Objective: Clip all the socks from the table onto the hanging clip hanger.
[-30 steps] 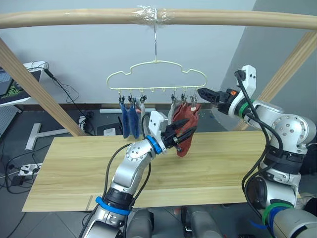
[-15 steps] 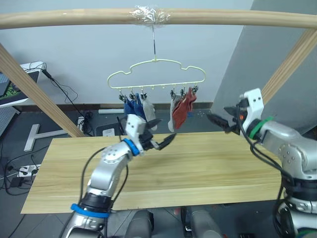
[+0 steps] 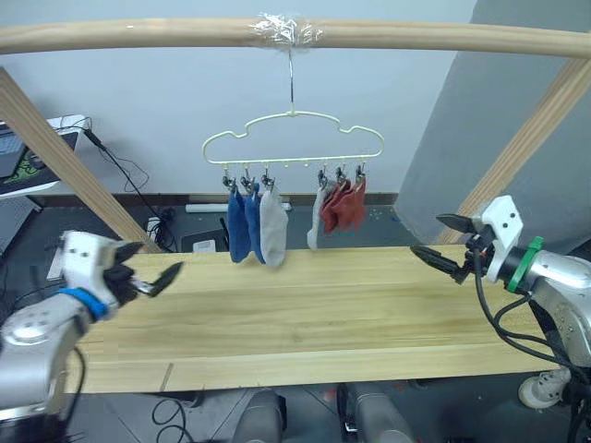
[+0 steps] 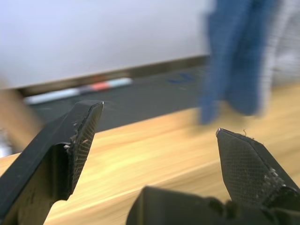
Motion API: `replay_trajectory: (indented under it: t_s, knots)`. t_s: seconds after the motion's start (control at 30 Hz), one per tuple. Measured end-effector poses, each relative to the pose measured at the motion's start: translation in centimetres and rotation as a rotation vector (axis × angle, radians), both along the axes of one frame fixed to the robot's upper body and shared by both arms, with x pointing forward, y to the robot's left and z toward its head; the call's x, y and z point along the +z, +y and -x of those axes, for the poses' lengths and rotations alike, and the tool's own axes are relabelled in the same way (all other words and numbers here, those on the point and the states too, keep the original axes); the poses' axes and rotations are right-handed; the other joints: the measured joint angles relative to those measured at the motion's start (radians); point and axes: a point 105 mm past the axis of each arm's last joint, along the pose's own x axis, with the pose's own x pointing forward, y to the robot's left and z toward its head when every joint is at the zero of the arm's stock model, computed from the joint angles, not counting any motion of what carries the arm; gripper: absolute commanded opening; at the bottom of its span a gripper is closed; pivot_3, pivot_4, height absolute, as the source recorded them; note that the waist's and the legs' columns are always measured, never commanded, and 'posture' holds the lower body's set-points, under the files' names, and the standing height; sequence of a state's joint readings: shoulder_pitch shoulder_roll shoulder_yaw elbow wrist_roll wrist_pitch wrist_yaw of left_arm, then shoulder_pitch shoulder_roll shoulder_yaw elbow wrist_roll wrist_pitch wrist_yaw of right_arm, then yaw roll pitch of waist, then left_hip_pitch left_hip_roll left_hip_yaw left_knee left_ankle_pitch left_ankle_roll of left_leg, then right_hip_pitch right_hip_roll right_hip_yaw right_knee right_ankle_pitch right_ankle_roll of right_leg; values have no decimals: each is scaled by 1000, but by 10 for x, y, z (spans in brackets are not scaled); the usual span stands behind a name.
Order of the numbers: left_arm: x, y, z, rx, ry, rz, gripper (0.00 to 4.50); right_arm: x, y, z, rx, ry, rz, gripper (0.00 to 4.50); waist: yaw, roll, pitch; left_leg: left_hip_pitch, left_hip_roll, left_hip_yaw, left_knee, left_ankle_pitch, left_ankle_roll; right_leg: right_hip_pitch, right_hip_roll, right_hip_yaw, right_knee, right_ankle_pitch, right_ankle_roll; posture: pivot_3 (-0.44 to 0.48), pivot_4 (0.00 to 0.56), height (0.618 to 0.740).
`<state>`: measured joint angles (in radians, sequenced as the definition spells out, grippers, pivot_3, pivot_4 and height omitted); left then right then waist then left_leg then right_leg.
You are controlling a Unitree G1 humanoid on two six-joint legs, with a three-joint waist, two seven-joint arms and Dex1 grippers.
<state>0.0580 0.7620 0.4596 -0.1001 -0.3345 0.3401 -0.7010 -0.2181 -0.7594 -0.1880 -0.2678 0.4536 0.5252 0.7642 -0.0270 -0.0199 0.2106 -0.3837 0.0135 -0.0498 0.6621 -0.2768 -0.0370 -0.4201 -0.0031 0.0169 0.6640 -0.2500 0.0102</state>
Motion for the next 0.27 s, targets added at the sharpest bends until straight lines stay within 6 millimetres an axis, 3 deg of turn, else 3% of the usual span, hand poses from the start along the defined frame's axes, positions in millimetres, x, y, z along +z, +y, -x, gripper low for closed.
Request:
replay_trajectory:
  t_s: [0.13,0.27]
  knots:
    - [-3,0,0,18,-9,24,4464,11,5,-6,1,-37,-31,4500,17,-1,-1,0,0,0,1,0,0,1,-1,0,0,1,-1,53,128,740]
    - [-9,-10,-2,3,-7,53,4464,9,7,-7,10,-30,-27,4500,30,-3,-2,0,0,0,0,0,0,0,-1,-1,0,3,-4,53,128,740]
